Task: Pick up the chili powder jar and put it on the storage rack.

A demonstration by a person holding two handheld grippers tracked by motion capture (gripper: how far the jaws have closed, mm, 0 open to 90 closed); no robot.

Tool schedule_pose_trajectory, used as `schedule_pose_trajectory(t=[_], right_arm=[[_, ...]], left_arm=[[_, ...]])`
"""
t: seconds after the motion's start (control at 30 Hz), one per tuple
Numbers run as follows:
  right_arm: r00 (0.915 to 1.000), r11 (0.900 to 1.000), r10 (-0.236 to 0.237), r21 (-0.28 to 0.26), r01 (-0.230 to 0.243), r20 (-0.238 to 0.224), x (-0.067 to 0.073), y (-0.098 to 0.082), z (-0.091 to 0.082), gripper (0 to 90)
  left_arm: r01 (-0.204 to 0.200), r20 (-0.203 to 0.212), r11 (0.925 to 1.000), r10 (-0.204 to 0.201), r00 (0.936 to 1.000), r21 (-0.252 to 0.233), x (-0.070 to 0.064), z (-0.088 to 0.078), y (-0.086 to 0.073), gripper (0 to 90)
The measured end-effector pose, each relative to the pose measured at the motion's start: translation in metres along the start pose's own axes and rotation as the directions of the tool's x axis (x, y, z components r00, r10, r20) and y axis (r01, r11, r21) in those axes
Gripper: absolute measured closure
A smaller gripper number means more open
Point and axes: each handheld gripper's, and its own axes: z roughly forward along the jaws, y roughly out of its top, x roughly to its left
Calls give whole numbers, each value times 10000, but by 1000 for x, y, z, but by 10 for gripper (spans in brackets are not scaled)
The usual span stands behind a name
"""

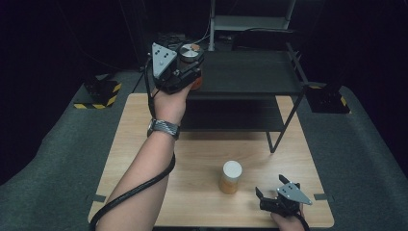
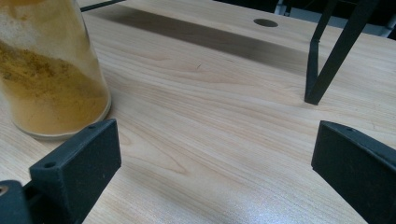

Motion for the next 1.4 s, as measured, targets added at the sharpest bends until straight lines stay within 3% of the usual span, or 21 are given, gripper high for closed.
schedule_pose_trajectory(t=[0.3, 0.47, 0.8, 1.03, 1.27, 1.33, 1.4], right_arm=[[10000, 10000, -24, -17, 24, 13, 0, 0, 0, 6], [10000, 10000, -59, -7, 59, 45, 1, 0, 0, 6], [9998, 9999, -162, 39, 162, 137, 4, 1, 1, 6], [9997, 9998, -194, 48, 194, 160, 5, 1, 0, 6], [9993, 9994, -321, 90, 319, 201, 7, 2, 1, 6], [9993, 9994, -324, 97, 322, 197, 7, 2, 1, 6], [9993, 9995, -307, 100, 305, 190, 6, 2, 1, 6]], left_arm=[[123, -199, 9999, -120, 9997, 113, -7, -7, 4, 142], [-318, -344, 9990, 329, 9989, 310, -16, -15, 11, 10], [41, -94, 9998, -39, 9999, 194, -10, -40, 10, 4], [-33, -4, 9999, 33, 10000, 144, -5, -55, 7, 4], [-231, 258, 9994, 224, 9994, 251, -3, -68, 2, 4], [-573, 236, 9980, 567, 9981, 278, -6, -71, 0, 4], [-660, 266, 9973, 652, 9975, 308, -8, -74, -2, 4]])
